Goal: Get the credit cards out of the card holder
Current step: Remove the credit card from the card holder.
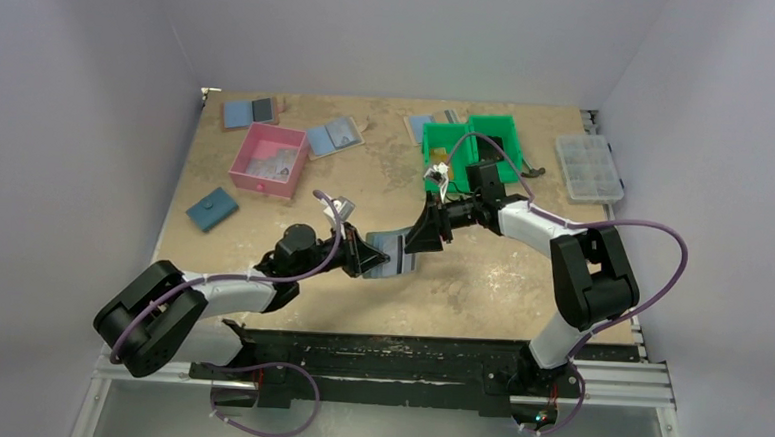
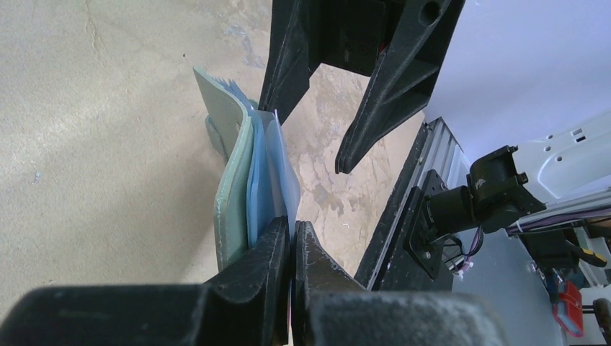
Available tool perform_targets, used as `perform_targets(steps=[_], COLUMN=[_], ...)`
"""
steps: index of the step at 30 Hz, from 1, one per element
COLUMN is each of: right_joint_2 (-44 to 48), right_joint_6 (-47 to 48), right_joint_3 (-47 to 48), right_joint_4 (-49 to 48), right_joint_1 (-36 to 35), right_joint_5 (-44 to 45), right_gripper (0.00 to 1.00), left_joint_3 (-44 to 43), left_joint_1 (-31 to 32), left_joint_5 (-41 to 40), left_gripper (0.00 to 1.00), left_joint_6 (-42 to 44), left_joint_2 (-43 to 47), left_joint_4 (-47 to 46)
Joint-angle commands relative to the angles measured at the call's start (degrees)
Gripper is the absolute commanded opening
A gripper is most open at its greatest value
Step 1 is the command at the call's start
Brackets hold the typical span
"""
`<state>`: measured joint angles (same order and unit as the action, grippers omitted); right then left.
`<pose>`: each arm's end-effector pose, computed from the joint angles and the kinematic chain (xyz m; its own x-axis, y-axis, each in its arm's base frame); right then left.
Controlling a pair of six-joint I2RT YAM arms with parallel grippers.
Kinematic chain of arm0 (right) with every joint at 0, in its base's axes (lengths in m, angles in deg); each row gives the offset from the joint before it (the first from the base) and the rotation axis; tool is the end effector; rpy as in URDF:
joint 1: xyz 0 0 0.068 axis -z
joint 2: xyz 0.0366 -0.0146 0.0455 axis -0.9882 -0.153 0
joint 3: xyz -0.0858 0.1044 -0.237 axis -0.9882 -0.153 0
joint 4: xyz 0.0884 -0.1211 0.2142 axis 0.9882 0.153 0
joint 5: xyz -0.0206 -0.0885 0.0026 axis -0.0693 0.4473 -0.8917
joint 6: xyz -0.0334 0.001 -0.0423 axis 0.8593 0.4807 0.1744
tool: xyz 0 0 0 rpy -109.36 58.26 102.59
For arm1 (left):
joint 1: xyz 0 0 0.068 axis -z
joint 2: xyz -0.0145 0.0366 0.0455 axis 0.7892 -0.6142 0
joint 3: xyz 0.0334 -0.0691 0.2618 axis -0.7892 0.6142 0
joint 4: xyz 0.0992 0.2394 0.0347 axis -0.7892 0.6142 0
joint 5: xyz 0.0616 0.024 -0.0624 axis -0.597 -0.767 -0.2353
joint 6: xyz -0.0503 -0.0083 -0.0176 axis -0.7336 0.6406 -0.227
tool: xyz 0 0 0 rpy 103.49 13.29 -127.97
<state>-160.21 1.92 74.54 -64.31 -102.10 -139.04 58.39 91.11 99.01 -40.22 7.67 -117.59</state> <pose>0.2958 0.1492 0.1957 -0.6052 -0.2726 -0.7479 -0.7830 0.0344 0.6210 0.1793 -0.1627 0.1793 -0.6597 -0.2280 -0.7161 0.5888 0.4352 -0.6811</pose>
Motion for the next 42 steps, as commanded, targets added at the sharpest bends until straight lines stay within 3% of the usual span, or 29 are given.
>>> perform_targets(steps=[1,13,17,22,25,28,34,40,42], right_joint_2=[1.72,1.4,0.8,0.38,0.62,0.35,-0.14,-0.48,-0.75], right_joint_6=[-2.39,-13.16,-14.63,-15.01,-13.13,-10.28,-9.65,-9.38,-9.23], right_joint_3=[-0.58,-3.27,-3.28,-3.1,-2.66,-1.89,-1.87,-1.87,-1.87], right_joint_4=[-3.54,-13.56,-14.63,-14.72,-12.74,-9.83,-9.38,-9.06,-8.86], right_joint_1=[0.38,0.16,0.13,0.21,0.16,0.3,0.33,0.56,0.68], right_joint_5=[-2.35,-6.83,-7.03,-6.47,-5.1,-4.42,-3.65,-2.77,-2.21], right_gripper=[0.56,0.48,0.31,0.0,0.0,0.0,0.0,0.0,0.0], left_joint_3=[0.43,0.93,1.26,1.51,1.34,1.37,1.86,3.08,3.73], left_joint_1=[-0.31,-0.33,-0.33,-0.29,-0.47,-0.94,-1.75,-2.46,-2.88], left_joint_5=[-0.09,0.93,0.82,-0.39,-2.06,-3.02,-2.38,-2.04,-2.2], left_gripper=[0.0,0.0,0.0,0.0,0.02,0.16,0.23,0.18,0.03], left_joint_6=[-0.22,-2.58,-3.05,-2.95,-2.81,-3.24,-3.62,-4.32,-4.7], left_joint_2=[2.67,1.63,0.96,1.12,2.2,3.59,5.3,5.01,4.89], left_joint_4=[-7.27,-13.04,-14.02,-13.23,-9.92,-7.15,-5.34,-6.38,-7.07])
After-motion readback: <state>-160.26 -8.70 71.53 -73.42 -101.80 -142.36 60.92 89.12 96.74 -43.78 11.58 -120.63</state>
